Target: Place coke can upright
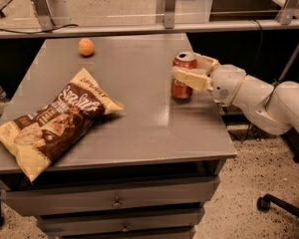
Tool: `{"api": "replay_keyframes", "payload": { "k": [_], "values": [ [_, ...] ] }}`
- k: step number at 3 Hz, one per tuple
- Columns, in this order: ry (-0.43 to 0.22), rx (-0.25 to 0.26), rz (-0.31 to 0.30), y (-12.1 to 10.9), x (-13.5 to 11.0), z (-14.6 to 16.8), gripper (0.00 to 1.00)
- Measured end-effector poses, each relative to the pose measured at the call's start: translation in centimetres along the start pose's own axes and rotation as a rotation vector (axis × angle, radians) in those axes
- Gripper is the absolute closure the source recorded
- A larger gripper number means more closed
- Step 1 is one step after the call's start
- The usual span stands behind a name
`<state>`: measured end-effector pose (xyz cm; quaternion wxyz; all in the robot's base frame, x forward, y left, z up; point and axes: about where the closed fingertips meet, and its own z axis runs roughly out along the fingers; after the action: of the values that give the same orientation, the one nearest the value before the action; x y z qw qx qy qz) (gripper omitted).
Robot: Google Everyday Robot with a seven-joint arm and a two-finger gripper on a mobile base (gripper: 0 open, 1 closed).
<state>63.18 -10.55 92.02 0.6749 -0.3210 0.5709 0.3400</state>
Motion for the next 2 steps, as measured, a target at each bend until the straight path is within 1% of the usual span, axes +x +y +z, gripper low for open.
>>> {"api": "replay_keyframes", "payload": {
  "k": [1,2],
  "values": [
    [-0.011,-0.009,-0.001,-0.33,1.07,-0.32,1.00],
    [-0.014,-0.014,0.000,-0.54,1.51,-0.63,0.82]
  ]
}}
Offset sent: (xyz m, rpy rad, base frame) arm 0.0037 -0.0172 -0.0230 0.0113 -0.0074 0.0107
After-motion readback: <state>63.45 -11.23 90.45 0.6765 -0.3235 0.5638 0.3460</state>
